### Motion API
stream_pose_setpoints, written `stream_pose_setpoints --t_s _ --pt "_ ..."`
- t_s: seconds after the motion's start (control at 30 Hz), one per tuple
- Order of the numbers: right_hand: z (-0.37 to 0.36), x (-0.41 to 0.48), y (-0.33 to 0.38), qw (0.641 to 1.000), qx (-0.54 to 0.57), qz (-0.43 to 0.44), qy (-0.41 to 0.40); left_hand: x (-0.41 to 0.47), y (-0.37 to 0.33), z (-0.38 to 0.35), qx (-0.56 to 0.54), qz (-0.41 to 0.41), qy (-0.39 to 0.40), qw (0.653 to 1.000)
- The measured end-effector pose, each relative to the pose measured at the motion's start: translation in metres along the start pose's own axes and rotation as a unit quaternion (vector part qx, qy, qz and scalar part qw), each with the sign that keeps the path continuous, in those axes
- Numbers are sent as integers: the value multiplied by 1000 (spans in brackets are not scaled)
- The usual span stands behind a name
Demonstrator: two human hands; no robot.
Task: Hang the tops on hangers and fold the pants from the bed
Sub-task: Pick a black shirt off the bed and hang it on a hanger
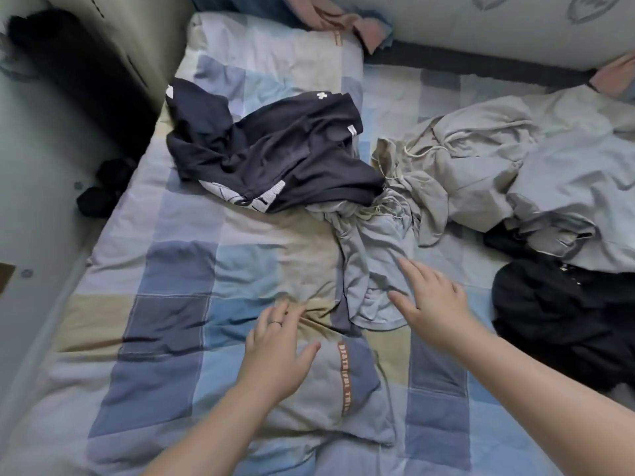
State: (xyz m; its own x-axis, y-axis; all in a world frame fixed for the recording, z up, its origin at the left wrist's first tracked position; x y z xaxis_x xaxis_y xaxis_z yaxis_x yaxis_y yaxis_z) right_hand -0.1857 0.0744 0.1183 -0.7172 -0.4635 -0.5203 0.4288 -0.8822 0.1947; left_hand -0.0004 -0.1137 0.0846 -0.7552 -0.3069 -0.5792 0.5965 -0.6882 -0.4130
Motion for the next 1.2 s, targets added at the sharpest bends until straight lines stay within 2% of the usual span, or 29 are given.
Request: stream_pose_setpoints --t_s 0.17,0.33,0.47,0.6,0.7,0.83,0.93,1.03,1.2 --pt "-42 94 11 1000 -12 -8 -1 113 19 -8 50 -50 -19 997" --pt "-36 191 52 998 33 15 -44 224 16 27 107 -68 -95 987" --pt "-34 244 74 997 16 20 -69 277 9 49 153 -100 -154 971" --pt "-24 273 87 995 39 44 -80 311 7 64 123 -111 -151 975" --pt "-15 275 86 991 56 63 -108 315 7 72 44 -133 -178 974" --pt "-19 264 77 994 39 51 -85 294 26 82 -173 -92 -208 958" --pt "-23 249 77 996 35 47 -61 273 34 82 -250 -66 -159 953" --pt "-24 230 84 996 37 58 -59 240 33 83 -347 -62 -94 931" --pt "-13 184 89 992 30 48 -109 161 25 79 -457 -31 -28 889"
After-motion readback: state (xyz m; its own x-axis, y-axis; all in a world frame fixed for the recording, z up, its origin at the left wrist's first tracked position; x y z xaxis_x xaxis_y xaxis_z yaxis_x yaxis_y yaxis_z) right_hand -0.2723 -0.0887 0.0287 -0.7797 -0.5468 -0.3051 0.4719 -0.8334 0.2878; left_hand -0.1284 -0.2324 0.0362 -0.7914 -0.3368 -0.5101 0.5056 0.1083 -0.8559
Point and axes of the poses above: each hand's wrist, its own x-axis towards the middle knuckle, its own z-axis out of the back of the hand, y = z × x, the point moved 9 cm from there along x, towards the middle knuckle, and after that the axes turned 3 degrees about y, right-handed, at the moved point
